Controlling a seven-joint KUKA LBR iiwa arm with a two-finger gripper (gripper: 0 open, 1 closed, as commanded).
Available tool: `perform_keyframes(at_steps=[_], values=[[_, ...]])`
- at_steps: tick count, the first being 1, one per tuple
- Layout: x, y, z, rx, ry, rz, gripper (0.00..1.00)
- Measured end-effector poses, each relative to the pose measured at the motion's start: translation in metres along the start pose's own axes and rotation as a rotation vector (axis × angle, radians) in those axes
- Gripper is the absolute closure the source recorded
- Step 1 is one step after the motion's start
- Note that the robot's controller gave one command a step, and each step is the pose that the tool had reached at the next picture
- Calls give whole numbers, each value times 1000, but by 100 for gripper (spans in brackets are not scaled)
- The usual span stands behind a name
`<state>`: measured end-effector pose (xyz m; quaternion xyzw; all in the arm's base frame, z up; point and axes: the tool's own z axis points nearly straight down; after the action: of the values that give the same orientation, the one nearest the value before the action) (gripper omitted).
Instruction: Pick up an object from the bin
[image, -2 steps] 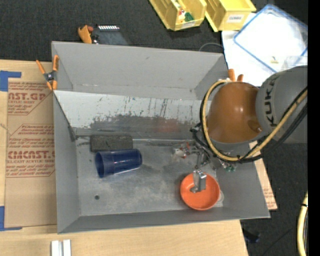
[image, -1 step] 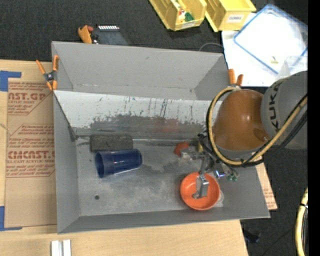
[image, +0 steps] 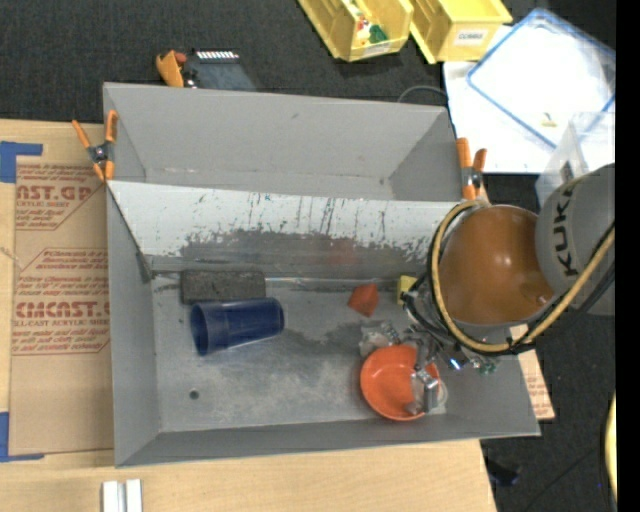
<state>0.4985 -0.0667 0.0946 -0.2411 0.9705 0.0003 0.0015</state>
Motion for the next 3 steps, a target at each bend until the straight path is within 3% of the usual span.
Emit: perform_keyframes(at_steps=[1,3], values=[[19,-19,24,2,-11,-67,100],[19,-19,22,2,-11,-66,100]])
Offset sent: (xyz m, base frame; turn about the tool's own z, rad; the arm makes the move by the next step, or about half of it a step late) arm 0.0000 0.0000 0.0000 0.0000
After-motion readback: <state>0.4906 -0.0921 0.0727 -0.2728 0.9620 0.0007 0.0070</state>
